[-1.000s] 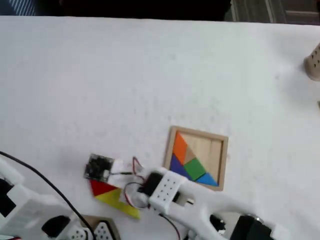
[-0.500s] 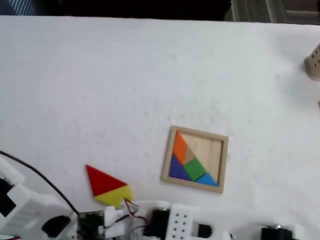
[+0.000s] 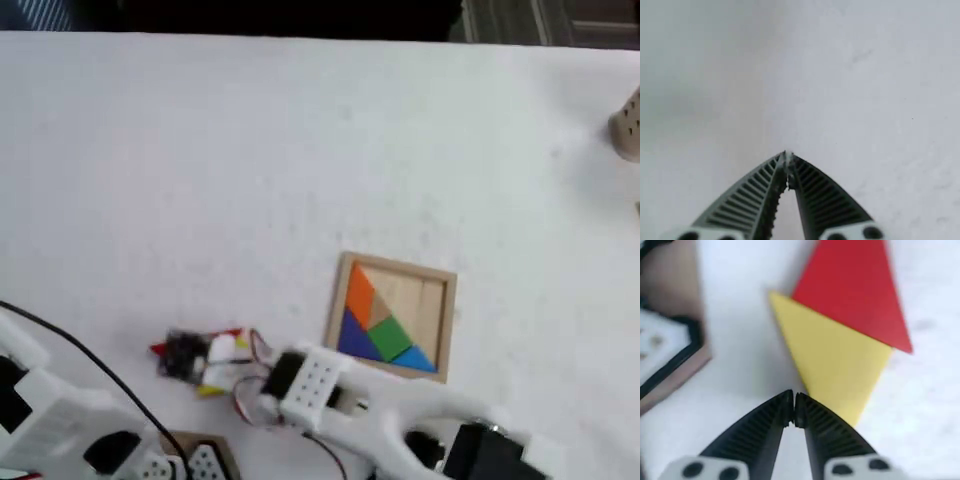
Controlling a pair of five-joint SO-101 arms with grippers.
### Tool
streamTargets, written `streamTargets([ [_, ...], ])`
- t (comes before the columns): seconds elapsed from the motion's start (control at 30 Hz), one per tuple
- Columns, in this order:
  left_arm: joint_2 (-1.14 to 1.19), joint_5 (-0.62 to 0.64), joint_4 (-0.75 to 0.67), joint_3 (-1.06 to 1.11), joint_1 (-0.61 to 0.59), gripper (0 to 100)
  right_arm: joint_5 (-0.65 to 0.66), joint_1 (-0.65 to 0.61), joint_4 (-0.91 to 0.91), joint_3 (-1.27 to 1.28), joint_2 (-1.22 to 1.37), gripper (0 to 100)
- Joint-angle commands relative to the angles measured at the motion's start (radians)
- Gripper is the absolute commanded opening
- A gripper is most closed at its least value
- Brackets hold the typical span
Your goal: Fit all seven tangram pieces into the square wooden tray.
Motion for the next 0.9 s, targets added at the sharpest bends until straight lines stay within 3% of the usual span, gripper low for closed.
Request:
streamTargets([
  [0.0, -0.004, -0.044, 0.008, -0.055, 0.031, 2, -0.002, 0.079, -0.070, -0.081, 0.002, 1.8],
  [0.23, -0.007, -0.051, 0.008, -0.055, 0.028, 2, -0.009, 0.136, -0.260, -0.164, 0.070, 1.8],
  [0.37, -0.004, -0.052, 0.008, -0.055, 0.025, 2, -0.003, 0.142, -0.148, -0.196, 0.077, 1.7],
  [0.47, -0.004, -0.052, 0.003, -0.055, 0.025, 2, -0.009, 0.061, -0.013, -0.175, -0.062, 1.7],
  [0.6, -0.004, -0.052, 0.002, -0.055, 0.030, 2, -0.009, -0.084, -0.050, -0.037, -0.180, 1.7],
  [0.77, -0.004, -0.052, 0.003, -0.057, 0.030, 2, -0.009, -0.087, -0.170, 0.003, -0.033, 1.7],
  [0.87, -0.007, -0.052, 0.006, -0.057, 0.030, 2, -0.009, -0.082, -0.111, -0.110, 0.093, 1.7],
])
